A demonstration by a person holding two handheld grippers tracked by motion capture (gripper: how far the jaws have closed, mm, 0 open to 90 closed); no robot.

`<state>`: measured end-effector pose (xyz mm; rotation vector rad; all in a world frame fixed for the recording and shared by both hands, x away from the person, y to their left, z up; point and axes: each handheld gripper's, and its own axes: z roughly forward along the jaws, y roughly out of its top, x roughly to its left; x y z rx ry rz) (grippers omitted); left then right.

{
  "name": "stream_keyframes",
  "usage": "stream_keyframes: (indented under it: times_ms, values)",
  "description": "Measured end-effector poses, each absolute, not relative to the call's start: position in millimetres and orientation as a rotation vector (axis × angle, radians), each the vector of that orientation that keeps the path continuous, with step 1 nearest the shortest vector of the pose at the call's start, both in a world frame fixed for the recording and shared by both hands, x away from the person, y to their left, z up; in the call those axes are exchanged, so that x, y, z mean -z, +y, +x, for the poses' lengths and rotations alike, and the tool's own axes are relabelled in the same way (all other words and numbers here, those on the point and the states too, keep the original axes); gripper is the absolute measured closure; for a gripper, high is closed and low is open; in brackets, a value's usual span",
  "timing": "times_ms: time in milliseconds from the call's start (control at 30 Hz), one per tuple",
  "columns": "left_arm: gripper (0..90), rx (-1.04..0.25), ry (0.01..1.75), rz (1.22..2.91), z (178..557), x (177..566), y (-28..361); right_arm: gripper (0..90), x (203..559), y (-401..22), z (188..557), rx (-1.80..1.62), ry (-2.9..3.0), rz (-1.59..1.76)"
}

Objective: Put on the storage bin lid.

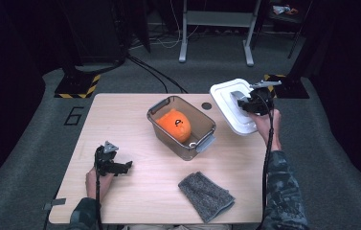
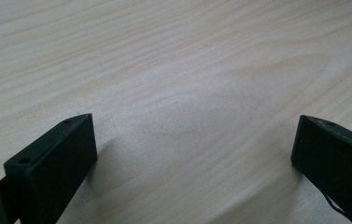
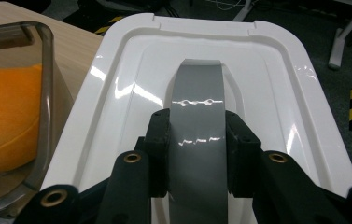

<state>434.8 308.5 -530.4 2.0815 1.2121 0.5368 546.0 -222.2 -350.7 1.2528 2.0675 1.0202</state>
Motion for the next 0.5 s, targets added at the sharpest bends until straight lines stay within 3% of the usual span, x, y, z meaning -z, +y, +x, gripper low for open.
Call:
stream_keyframes:
  times_ms: [500]
  values:
    - [0.0, -0.537, 1.213, 2.080, 434.8, 530.5, 308.4, 66.7, 331.8, -190.0, 533.3, -1.093, 2.128, 1.199]
